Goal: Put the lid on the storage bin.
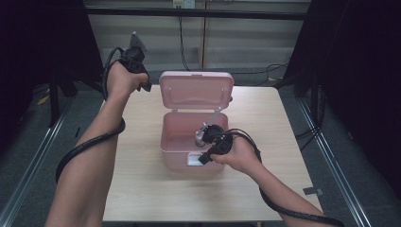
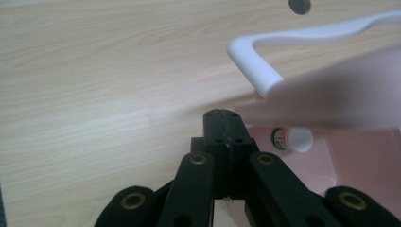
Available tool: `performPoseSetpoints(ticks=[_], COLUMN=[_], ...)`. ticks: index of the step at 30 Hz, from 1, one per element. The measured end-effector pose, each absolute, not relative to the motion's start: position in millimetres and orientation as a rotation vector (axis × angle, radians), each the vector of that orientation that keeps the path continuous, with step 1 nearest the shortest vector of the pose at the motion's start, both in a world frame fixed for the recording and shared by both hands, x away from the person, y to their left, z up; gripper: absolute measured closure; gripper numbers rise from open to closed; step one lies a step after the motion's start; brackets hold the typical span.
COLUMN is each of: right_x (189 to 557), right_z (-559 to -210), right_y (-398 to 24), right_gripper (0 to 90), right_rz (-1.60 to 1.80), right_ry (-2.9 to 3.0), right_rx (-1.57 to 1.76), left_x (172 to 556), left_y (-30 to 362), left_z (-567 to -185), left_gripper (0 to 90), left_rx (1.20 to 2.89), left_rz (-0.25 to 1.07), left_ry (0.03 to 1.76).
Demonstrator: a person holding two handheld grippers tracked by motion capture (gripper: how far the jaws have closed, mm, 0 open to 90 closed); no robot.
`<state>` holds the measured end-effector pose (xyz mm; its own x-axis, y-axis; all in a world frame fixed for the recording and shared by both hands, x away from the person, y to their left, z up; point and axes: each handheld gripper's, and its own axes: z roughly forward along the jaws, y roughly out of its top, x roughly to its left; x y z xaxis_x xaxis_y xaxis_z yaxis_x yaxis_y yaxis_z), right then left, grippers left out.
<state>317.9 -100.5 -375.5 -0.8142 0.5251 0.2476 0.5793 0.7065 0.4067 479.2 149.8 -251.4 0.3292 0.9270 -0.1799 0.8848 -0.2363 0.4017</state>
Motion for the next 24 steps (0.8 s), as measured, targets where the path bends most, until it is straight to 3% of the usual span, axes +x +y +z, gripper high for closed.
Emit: performPoseSetpoints(ticks=[11, 24], right_x=[318.0, 323.1], right_z=[-369.2, -352.3], right_y=[-112.0, -139.4], right_gripper=[90.0, 90.0], right_rz=[-0.737, -0.811], right_ry=[-2.774, -2.789], right_rx=[-0.903, -1.005], left_x=[497.1, 486.9], left_y=[128.7, 124.1], left_z=[-240.0, -243.6], left_gripper=[90.0, 90.0], left_rx=[2.136, 2.198], left_rz=[0.078, 0.091], left_ry=[1.528, 1.504])
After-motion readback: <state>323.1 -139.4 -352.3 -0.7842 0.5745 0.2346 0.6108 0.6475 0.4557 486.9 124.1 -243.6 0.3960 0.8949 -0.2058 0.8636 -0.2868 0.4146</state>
